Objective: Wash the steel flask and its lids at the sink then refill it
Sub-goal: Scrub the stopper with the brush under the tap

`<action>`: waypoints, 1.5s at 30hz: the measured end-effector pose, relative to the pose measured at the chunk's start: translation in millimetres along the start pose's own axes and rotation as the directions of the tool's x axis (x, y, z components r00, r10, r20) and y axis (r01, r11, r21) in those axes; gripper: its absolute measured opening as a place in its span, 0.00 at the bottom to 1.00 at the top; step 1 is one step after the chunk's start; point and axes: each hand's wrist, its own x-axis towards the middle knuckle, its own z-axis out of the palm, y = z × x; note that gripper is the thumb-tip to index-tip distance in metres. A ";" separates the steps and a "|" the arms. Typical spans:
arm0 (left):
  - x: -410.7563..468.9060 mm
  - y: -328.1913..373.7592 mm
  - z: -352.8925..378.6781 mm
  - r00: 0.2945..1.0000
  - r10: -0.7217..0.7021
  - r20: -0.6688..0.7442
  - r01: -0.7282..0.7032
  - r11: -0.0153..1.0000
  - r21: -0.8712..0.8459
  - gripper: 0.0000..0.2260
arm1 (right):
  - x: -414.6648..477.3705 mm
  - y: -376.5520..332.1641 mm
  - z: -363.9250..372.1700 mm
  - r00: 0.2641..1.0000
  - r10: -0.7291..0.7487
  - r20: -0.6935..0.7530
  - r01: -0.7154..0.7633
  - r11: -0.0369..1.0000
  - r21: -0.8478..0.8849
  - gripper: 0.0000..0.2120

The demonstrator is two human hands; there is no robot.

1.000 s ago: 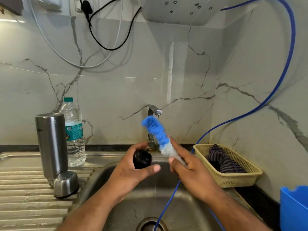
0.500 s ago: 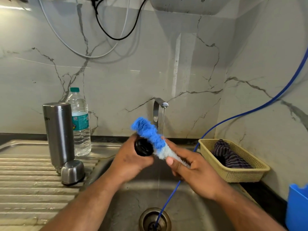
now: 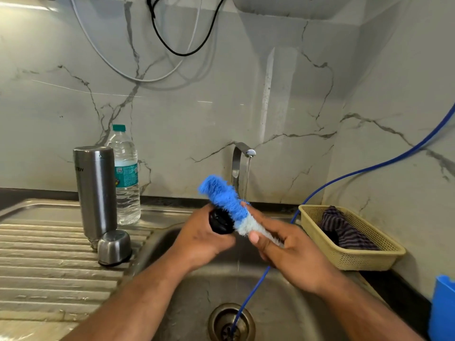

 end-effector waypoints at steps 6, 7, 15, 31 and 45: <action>1.1 -2.9 -7.7 0.998 -0.049 -0.029 0.045 0.989 -0.142 0.14 | -4.2 9.1 -17.1 1.000 0.008 0.014 -0.007 0.999 -0.051 0.22; -0.3 -4.6 -4.1 0.999 -0.049 0.003 0.049 0.989 -0.137 0.17 | -2.9 10.0 -19.0 1.000 0.008 -0.018 -0.009 0.999 -0.053 0.22; -4.8 -0.7 12.2 0.984 0.061 0.168 -0.081 0.990 0.114 0.34 | -0.6 -3.5 -14.1 0.963 0.052 -0.265 0.019 0.966 0.258 0.30; -10.9 7.5 21.7 0.942 0.307 0.134 -0.331 0.916 0.227 0.20 | -2.6 -7.5 5.1 0.976 0.212 -0.038 -0.166 0.852 0.497 0.35; -13.8 17.0 20.1 0.955 0.292 0.057 -0.297 0.950 0.098 0.18 | -0.4 -5.3 18.9 0.986 0.152 -0.075 -0.083 0.817 0.570 0.38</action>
